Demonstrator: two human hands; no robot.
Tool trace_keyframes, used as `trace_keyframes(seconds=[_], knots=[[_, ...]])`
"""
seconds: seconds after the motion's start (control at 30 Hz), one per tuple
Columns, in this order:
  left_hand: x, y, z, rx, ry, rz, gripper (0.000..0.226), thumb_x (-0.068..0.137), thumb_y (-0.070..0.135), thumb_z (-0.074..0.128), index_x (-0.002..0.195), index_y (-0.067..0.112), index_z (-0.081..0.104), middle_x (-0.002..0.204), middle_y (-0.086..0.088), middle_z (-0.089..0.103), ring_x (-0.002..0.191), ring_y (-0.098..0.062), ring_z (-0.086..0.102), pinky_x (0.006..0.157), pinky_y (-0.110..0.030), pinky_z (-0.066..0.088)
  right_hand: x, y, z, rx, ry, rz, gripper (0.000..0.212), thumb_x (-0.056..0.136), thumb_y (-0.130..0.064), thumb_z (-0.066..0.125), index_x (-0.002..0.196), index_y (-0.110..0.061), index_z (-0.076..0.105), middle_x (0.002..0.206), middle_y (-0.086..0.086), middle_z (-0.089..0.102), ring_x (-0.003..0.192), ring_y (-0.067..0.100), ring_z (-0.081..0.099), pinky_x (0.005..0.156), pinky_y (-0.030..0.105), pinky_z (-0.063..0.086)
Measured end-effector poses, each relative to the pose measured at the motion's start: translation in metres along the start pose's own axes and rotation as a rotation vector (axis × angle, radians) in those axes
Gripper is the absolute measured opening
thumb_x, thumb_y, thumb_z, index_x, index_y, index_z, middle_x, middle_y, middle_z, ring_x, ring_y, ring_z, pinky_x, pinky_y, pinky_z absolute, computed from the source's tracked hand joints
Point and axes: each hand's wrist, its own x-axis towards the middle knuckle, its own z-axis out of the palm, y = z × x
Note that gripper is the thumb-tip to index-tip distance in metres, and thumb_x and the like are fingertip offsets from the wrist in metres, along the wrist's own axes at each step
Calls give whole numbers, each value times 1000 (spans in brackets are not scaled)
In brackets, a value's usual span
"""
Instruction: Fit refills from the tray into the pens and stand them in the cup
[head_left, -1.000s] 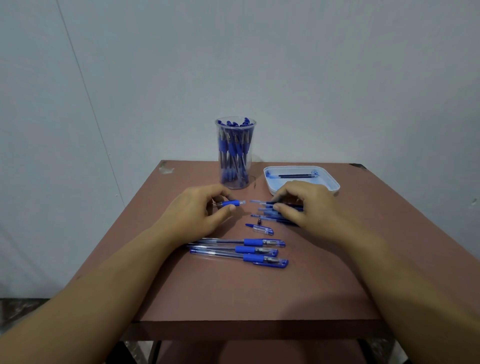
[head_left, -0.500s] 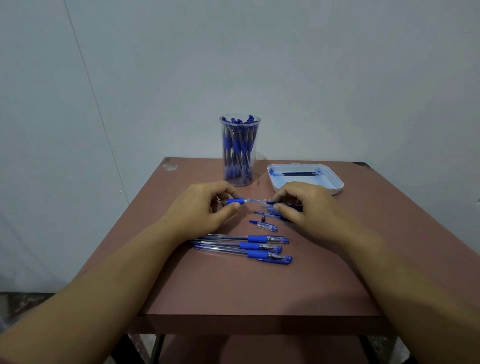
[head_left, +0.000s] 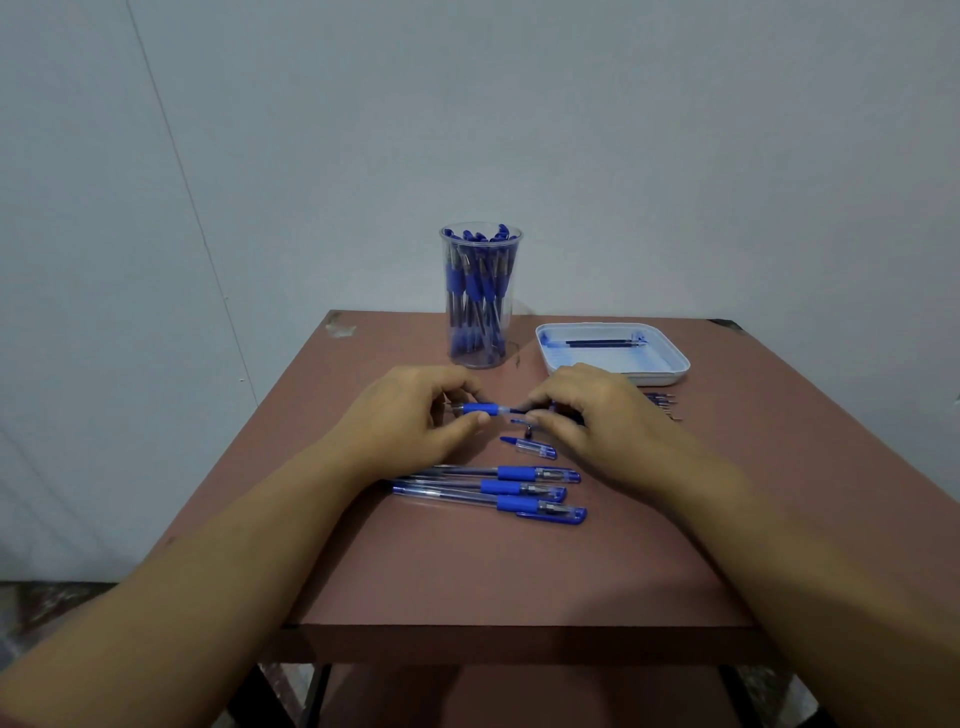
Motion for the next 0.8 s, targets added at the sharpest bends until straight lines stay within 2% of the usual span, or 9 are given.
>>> trace_keyframes(seconds=[0.07,0.13,0.23,0.33,0.43,0.53,0.6,0.7,0.8], knots=[[0,-1,0,-23,19,-6,7,87,36,69,94,35,69,72,16,63,63,-8,55,59,-21,44,-1,1,-1,-7,18,2,23,91,-30,66,113,-32,68,86,-29,54,88,-8,49,81,12,37],[0,-3,-2,-33,40,-14,6,87,36,68,93,36,68,73,13,64,62,-9,54,59,-24,46,-4,5,-5,-22,75,55,28,89,-35,65,117,-38,60,94,-24,57,91,-1,51,85,23,42],[-1,-3,-2,-43,75,-24,7,87,34,69,93,38,66,72,13,63,61,-8,52,58,-23,46,-8,13,-8,-39,150,108,15,88,-32,64,98,-38,55,88,-20,57,86,3,52,80,31,46],[-1,-2,-2,-40,68,-16,7,87,37,68,92,41,65,73,14,63,61,-8,53,59,-24,47,-5,11,-4,-17,130,81,7,90,-25,64,90,-31,61,82,-21,55,85,0,51,74,24,41],[-1,-2,-1,-16,46,-9,7,87,38,68,94,40,66,76,15,65,63,-8,56,59,-25,47,-1,3,1,44,44,17,16,93,-24,63,107,-27,70,86,-25,53,89,-6,49,77,12,36],[0,-2,-1,-32,62,-23,8,88,35,69,95,38,67,74,16,63,61,-7,53,59,-22,45,-2,0,0,73,30,28,31,93,-28,63,124,-30,62,95,-27,53,95,-10,48,83,5,35],[0,-3,-1,-41,63,-32,8,88,35,69,96,36,67,73,17,62,60,-7,52,59,-22,44,-4,4,-2,53,98,74,28,91,-25,64,119,-28,62,97,-18,57,95,-6,50,79,4,36],[-1,-3,-1,-50,62,-25,8,87,36,68,95,36,67,75,15,64,62,-9,54,59,-23,45,-4,10,-2,11,112,104,8,91,-21,65,98,-24,64,90,-12,59,90,0,52,72,10,37],[-1,-1,0,-56,37,-16,7,87,38,68,94,38,67,77,13,67,67,-10,60,61,-27,49,-2,9,4,7,79,56,8,92,-18,65,98,-21,69,87,-14,57,82,2,50,73,10,36]])
